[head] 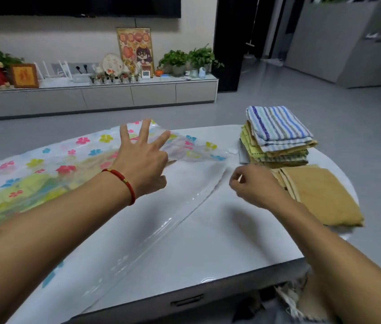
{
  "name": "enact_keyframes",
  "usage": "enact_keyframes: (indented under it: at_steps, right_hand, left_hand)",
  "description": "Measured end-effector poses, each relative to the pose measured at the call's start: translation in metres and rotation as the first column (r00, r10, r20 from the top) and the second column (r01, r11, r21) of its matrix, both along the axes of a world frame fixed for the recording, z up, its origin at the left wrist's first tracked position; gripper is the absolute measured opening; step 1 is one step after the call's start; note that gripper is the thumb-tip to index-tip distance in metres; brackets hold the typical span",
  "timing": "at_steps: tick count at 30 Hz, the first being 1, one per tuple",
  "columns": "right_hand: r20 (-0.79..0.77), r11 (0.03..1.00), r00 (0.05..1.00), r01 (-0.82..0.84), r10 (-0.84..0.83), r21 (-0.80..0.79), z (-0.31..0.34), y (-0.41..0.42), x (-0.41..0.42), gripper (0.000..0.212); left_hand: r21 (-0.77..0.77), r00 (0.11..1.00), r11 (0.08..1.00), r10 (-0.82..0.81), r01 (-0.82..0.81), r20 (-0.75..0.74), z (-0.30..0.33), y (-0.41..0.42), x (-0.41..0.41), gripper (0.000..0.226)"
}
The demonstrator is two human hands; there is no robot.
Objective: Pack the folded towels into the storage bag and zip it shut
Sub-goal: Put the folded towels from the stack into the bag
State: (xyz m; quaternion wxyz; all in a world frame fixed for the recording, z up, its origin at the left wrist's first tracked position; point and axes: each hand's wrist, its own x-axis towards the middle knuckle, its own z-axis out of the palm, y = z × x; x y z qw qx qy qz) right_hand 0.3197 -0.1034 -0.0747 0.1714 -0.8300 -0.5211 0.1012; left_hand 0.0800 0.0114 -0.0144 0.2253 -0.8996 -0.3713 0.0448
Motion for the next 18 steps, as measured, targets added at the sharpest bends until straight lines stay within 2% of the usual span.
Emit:
enact_keyframes:
  at_steps: [2,3,4,6,8,9,10,12,14,16,18]
  right_hand:
    - [0.049,0.968,0.976,0.204,-0.213,0.145,0.007,-0.030,0.044,0.020]
    - [0.063,0.942,0.950,0.292,-0.305,0.167,0.007,-0.041,0.065,0.022]
    - [0.081,0.918,0.918,0.376,-0.388,0.129,0.003,-0.049,0.085,0.030]
    - [0.107,0.845,0.847,0.529,-0.520,-0.083,-0.007,-0.060,0.117,0.047]
    - [0.097,0.746,0.800,0.590,-0.593,-0.310,-0.016,-0.070,0.132,0.058]
    - [0.093,0.716,0.789,0.594,-0.607,-0.366,-0.021,-0.074,0.138,0.062]
    - [0.099,0.704,0.779,0.607,-0.619,-0.370,-0.023,-0.076,0.142,0.062]
    - [0.107,0.710,0.749,0.656,-0.654,-0.255,-0.025,-0.080,0.150,0.056]
    - [-0.012,0.715,0.721,0.685,-0.693,-0.139,-0.022,-0.084,0.158,0.062]
    - [-0.253,0.725,0.685,0.677,-0.684,-0.129,-0.016,-0.090,0.167,0.085]
    - [-0.428,0.751,0.644,0.645,-0.634,-0.141,-0.013,-0.096,0.171,0.089]
  left_hand:
    - [0.012,1.000,1.000,-0.002,0.003,-0.025,-0.004,0.003,0.003,0.046]
    - [0.013,0.999,1.000,-0.003,0.004,-0.041,-0.005,0.005,0.004,0.050]
    - [0.007,0.999,1.000,-0.002,0.002,-0.055,-0.006,0.007,0.005,0.054]
    - [-0.017,0.999,1.000,0.015,-0.015,-0.051,-0.006,0.009,0.007,0.061]
    - [-0.031,1.000,0.999,0.027,-0.028,-0.009,-0.003,0.009,0.008,0.064]
    - [-0.034,0.999,0.999,0.032,-0.031,0.022,-0.001,0.010,0.008,0.066]
    - [-0.039,0.998,0.999,0.037,-0.035,0.055,0.001,0.011,0.008,0.068]
    - [-0.049,0.993,0.997,0.057,-0.052,0.102,0.006,0.015,0.008,0.073]
    - [-0.059,0.991,0.996,0.074,-0.068,0.111,0.010,0.019,0.007,0.079]
    - [-0.053,0.990,0.996,0.084,-0.078,0.115,0.015,0.022,0.008,0.083]
    - [-0.035,0.989,0.996,0.088,-0.084,0.121,0.018,0.024,0.009,0.087]
